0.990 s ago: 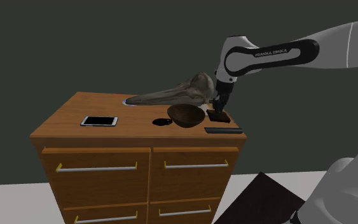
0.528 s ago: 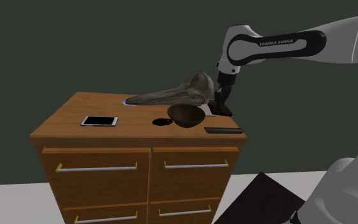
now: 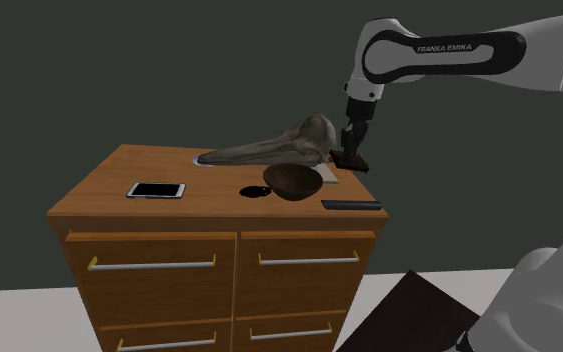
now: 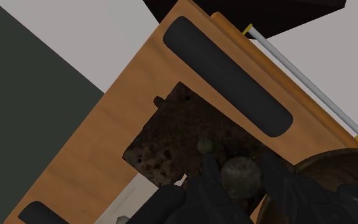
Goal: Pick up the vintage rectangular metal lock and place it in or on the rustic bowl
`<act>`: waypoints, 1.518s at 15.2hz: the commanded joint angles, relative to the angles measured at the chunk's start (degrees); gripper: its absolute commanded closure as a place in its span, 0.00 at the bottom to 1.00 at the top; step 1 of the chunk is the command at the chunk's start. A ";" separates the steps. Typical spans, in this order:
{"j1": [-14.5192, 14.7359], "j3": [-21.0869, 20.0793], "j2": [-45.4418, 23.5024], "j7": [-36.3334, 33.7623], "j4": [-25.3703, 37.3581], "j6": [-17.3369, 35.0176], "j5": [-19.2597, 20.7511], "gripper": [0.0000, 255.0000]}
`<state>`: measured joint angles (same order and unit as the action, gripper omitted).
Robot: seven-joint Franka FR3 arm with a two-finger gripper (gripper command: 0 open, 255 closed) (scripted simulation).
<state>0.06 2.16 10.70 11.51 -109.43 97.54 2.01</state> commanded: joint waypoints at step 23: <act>8.58 -8.62 -22.45 -16.52 36.02 -14.07 0.48 1.00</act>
<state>8.32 -6.27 -11.15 -4.46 -74.10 83.54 2.42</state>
